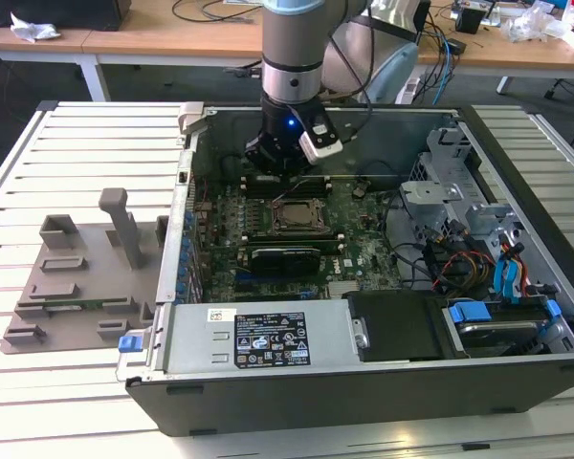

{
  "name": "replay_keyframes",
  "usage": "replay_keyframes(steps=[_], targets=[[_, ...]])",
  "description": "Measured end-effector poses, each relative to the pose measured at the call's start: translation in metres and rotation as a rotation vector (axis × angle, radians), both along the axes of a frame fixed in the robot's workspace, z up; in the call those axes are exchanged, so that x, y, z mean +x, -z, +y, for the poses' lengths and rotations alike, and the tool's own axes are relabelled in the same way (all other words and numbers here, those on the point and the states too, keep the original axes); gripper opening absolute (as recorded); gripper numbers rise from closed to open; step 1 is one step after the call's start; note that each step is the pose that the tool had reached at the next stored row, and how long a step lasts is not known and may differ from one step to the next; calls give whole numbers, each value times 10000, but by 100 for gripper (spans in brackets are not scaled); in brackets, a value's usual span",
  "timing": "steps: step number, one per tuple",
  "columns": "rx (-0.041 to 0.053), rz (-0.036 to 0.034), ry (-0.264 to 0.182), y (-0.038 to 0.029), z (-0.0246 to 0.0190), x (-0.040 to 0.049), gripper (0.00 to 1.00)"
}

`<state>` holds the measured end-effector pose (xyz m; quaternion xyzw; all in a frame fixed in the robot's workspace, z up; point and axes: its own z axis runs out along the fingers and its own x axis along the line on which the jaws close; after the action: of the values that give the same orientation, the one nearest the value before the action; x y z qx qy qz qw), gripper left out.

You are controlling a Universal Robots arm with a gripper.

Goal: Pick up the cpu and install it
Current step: 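Install the first cpu locking lever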

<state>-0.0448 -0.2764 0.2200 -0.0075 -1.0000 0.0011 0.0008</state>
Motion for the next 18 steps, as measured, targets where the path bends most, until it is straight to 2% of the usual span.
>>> replay_keyframes(steps=[1,5,7,10,16,17,18], targets=[[0,28,-3,19,0,71,11],[0,57,-1,83,-1,170,11],[-1,72,-2,126,-8,267,11],[-3,73,-2,141,-22,277,11],[-4,85,-4,190,-23,358,11],[9,85,-3,206,-23,360,11],[95,85,-6,206,-24,360,11]])
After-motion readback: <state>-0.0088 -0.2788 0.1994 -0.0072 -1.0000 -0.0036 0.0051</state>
